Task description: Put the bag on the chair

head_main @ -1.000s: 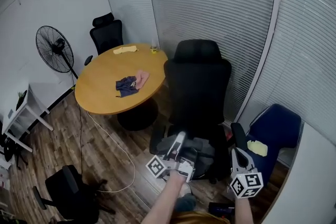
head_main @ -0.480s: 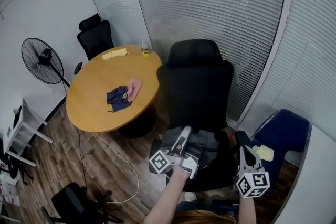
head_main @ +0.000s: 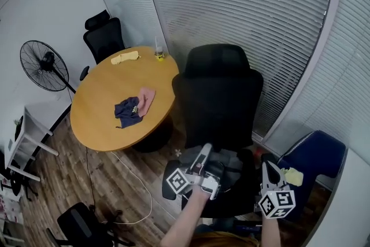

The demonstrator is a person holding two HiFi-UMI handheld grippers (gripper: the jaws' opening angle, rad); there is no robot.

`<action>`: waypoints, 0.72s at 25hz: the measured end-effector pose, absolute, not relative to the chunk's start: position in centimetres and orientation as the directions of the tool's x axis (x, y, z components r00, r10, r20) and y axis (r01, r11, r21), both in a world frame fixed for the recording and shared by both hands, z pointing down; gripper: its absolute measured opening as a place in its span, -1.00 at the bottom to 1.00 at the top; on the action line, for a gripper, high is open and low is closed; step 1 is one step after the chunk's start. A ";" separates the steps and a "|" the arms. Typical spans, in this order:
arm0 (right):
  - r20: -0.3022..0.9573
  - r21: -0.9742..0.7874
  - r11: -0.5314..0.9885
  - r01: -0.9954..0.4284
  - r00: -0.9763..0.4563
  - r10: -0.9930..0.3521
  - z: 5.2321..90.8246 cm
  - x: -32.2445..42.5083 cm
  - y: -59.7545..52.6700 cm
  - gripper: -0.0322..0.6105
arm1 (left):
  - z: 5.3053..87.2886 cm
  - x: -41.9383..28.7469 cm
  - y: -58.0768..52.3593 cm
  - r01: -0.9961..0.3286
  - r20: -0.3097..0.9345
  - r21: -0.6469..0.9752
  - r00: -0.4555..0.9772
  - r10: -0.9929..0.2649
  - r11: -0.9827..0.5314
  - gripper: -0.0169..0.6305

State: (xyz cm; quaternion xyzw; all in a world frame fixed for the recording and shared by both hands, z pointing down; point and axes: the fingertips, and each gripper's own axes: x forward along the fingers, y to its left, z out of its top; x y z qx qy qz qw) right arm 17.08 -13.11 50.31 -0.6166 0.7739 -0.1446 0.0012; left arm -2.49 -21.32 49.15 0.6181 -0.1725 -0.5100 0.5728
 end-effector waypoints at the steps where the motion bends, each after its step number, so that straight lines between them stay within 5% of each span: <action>1: 0.179 -0.228 0.203 -0.952 -0.246 -0.953 50.3 17.1 -13.6 -0.86 | 49.4 -2.4 -21.5 0.372 -0.426 0.886 0.417 -0.803 -0.277 -0.88; 18: 0.236 -0.235 0.206 -0.950 -0.261 -0.936 52.3 19.9 -20.3 -0.86 | 52.7 -0.7 -27.5 0.364 -0.362 0.905 0.382 -0.851 -0.221 -0.88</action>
